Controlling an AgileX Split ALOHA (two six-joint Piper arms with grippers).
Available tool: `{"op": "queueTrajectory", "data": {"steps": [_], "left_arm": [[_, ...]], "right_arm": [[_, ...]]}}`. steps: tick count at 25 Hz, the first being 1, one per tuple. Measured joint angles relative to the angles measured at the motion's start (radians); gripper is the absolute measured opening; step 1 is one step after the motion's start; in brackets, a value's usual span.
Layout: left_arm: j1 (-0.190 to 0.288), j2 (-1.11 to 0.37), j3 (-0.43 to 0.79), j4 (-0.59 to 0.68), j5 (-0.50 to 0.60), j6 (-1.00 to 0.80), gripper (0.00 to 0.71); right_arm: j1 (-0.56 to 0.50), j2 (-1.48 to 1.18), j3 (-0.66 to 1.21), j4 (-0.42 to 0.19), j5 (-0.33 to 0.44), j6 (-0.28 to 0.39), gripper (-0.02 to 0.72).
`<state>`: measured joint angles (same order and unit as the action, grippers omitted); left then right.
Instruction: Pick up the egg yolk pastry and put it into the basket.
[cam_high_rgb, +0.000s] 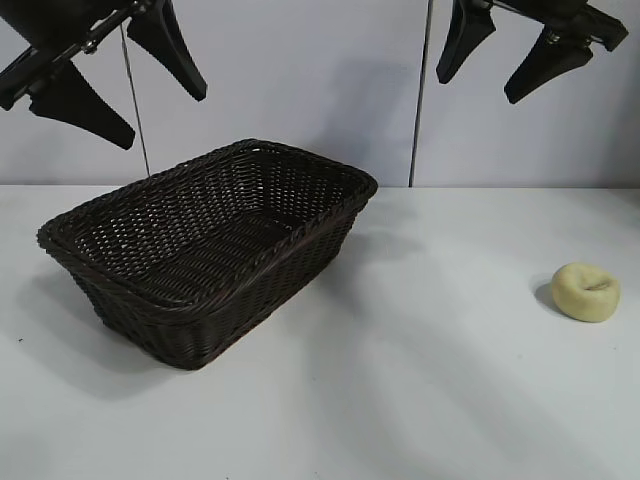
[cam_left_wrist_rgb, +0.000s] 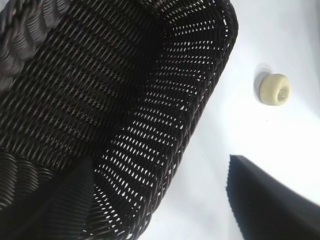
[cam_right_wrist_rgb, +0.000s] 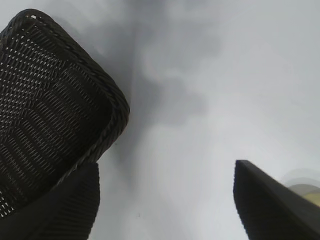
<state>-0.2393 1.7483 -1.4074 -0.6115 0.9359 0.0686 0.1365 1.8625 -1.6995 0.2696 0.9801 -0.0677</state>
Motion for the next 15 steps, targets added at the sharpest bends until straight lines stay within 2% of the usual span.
{"op": "queueTrajectory", "data": {"steps": [8,15], "left_arm": [[0.002,0.000,0.000,0.000,-0.018,-0.043,0.539],[0.002,-0.023,0.000,0.106,0.096,-0.147,0.539]], "right_arm": [[0.000,0.000,0.000,0.000,0.000,0.000,0.540],[0.000,0.000,0.000,0.000,0.000,0.000,0.540]]}}
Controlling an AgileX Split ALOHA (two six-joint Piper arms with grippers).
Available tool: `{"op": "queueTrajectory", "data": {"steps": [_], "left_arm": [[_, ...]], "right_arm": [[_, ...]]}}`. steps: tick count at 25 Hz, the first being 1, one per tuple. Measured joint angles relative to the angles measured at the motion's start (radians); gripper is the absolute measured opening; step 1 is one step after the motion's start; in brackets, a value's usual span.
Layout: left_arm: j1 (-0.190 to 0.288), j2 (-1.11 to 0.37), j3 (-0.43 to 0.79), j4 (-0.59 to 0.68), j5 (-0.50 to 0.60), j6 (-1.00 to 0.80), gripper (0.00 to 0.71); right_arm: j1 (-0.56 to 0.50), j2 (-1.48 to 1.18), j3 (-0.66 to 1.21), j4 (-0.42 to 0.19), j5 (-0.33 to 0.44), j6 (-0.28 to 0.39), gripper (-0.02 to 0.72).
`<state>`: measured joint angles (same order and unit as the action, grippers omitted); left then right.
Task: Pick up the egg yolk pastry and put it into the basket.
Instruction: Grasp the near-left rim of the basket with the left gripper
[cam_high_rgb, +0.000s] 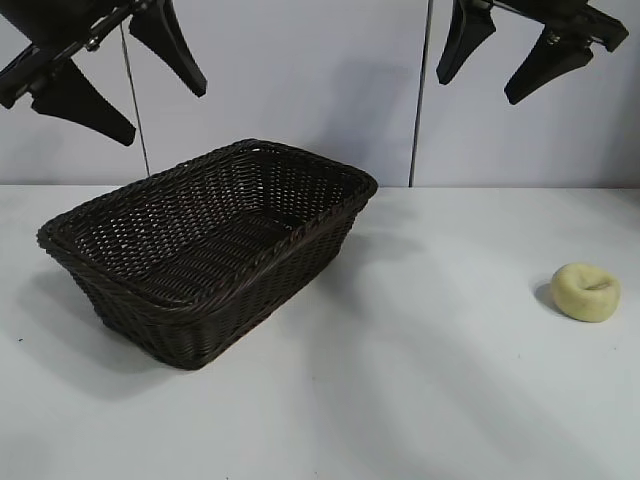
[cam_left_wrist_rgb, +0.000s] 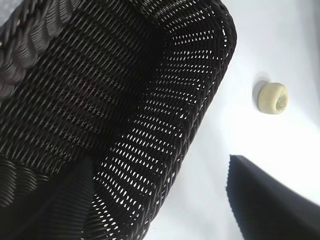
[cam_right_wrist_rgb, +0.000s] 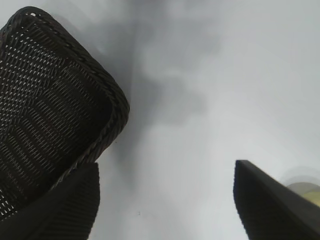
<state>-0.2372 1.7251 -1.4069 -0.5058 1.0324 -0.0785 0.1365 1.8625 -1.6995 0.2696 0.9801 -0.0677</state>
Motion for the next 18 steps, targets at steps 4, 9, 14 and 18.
{"op": "queueTrajectory", "data": {"steps": [4,9,14,18], "left_arm": [[0.000,-0.054,0.023,0.071,0.047,-0.061,0.539],[0.000,-0.131,0.135,0.096,0.025,-0.163,0.539],[0.000,-0.151,0.247,0.109,-0.103,-0.306,0.539],[0.000,-0.151,0.299,0.119,-0.208,-0.438,0.539]], "right_arm": [[0.000,0.000,0.000,0.000,0.001,0.000,0.540],[0.000,0.000,0.000,0.000,0.001,0.000,0.540],[0.000,0.000,0.000,0.000,0.001,0.000,0.540],[0.000,0.000,0.000,0.000,0.001,0.000,0.540]]}}
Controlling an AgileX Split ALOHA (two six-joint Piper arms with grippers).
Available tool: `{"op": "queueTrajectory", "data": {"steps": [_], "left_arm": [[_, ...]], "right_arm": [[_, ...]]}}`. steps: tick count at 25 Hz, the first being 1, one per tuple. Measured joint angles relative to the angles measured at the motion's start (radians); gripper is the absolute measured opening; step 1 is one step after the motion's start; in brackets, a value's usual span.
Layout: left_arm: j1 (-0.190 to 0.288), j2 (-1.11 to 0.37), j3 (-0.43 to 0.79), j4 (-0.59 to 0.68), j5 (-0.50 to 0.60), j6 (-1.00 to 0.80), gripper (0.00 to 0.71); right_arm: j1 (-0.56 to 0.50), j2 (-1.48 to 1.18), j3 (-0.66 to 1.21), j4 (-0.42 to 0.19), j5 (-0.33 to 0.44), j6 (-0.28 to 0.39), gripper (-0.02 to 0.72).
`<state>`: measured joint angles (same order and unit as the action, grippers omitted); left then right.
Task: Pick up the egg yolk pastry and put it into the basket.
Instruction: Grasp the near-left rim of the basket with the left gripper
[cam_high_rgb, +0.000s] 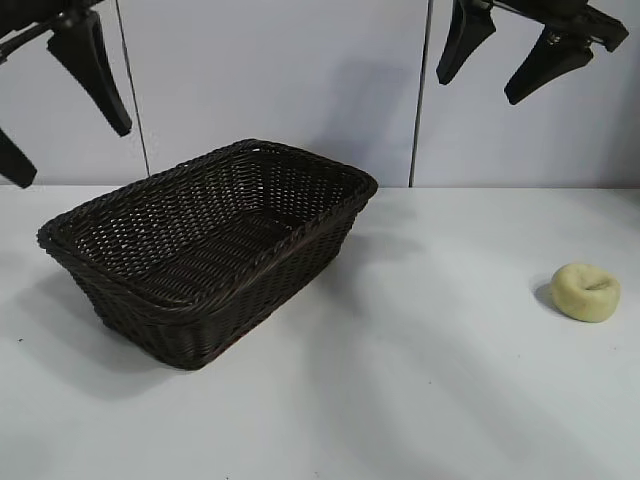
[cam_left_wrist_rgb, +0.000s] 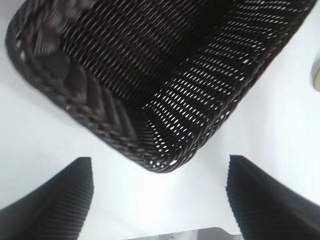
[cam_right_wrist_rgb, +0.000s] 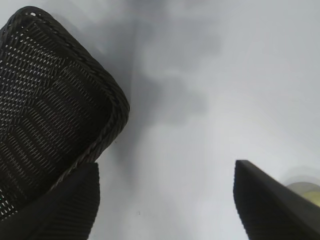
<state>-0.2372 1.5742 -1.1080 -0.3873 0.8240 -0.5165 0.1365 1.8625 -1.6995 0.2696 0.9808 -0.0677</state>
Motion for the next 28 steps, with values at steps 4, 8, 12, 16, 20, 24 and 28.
{"op": "queueTrajectory", "data": {"steps": [4,8,12,16,20,24,28], "left_arm": [[0.000,0.000,0.045,0.000,-0.071,-0.076,0.539],[0.000,0.000,0.101,0.025,-0.115,-0.137,0.539],[0.000,0.001,0.132,0.034,-0.147,-0.154,0.539],[-0.009,0.030,0.133,0.034,-0.169,-0.156,0.539],[-0.034,0.095,0.133,0.024,-0.218,-0.156,0.539],[-0.037,0.164,0.133,-0.006,-0.309,-0.156,0.539],[-0.037,0.230,0.133,-0.011,-0.347,-0.156,0.539]], "right_arm": [[0.000,0.000,0.000,0.000,0.000,0.000,0.540],[0.000,0.000,0.000,0.000,0.000,0.000,0.540],[0.000,0.000,0.000,0.000,0.000,0.000,0.540],[0.000,0.000,0.000,0.000,0.000,0.000,0.540],[0.000,0.000,0.000,0.000,0.000,0.000,0.540],[0.000,0.000,0.000,-0.001,0.000,0.000,0.540],[0.000,0.000,0.000,-0.001,0.000,0.000,0.540]]}}
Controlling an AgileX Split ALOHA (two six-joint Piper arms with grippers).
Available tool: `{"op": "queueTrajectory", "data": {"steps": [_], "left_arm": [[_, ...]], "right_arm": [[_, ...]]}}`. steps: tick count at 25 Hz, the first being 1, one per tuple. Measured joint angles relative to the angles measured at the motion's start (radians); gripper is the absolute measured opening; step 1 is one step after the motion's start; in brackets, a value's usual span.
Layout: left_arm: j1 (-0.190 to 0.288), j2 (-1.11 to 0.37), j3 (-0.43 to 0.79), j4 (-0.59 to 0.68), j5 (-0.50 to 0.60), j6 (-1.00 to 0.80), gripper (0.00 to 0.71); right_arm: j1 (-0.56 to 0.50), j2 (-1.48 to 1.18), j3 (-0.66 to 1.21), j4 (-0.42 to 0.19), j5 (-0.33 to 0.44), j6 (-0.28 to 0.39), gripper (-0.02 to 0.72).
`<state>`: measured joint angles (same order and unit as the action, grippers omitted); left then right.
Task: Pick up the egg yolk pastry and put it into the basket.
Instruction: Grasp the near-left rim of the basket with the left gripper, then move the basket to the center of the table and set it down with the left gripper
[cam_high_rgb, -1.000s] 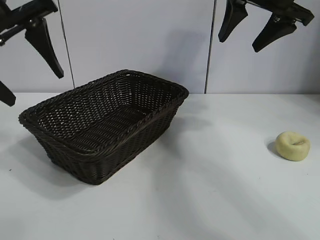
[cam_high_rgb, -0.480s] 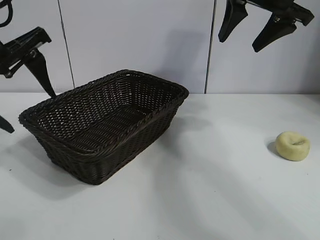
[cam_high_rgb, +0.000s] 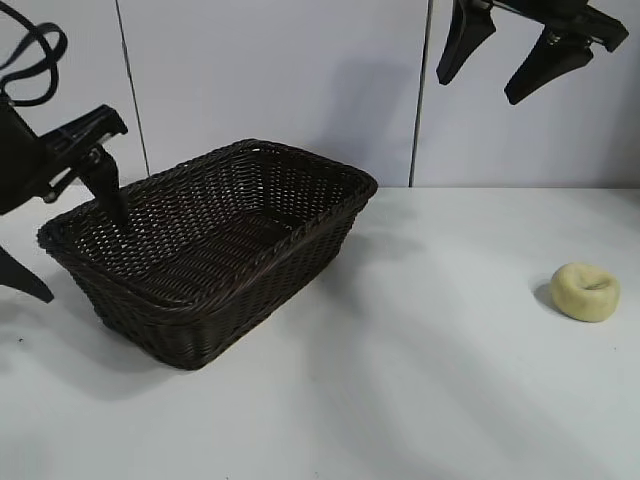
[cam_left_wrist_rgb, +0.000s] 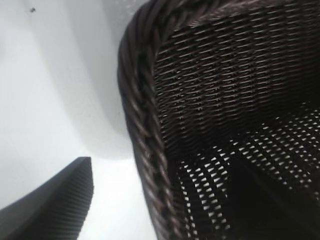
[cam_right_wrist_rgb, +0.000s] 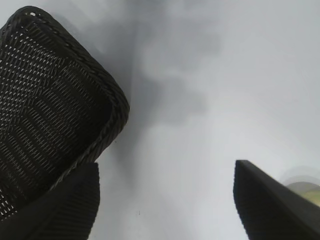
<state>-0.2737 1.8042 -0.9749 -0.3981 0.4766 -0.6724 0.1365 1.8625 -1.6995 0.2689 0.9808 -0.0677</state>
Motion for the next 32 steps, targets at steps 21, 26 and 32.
{"op": "queueTrajectory", "data": {"steps": [21,26,32], "left_arm": [[0.000,0.030,-0.048,-0.003,0.094,-0.003,0.102],[0.000,0.032,-0.154,0.015,0.225,0.032,0.102],[0.000,0.032,-0.277,0.017,0.316,0.104,0.102]], "right_arm": [[0.000,0.000,0.000,0.000,0.000,0.000,0.540],[0.000,0.000,0.000,0.000,0.000,0.000,0.540],[0.000,0.000,0.000,0.000,0.000,0.000,0.540]]}}
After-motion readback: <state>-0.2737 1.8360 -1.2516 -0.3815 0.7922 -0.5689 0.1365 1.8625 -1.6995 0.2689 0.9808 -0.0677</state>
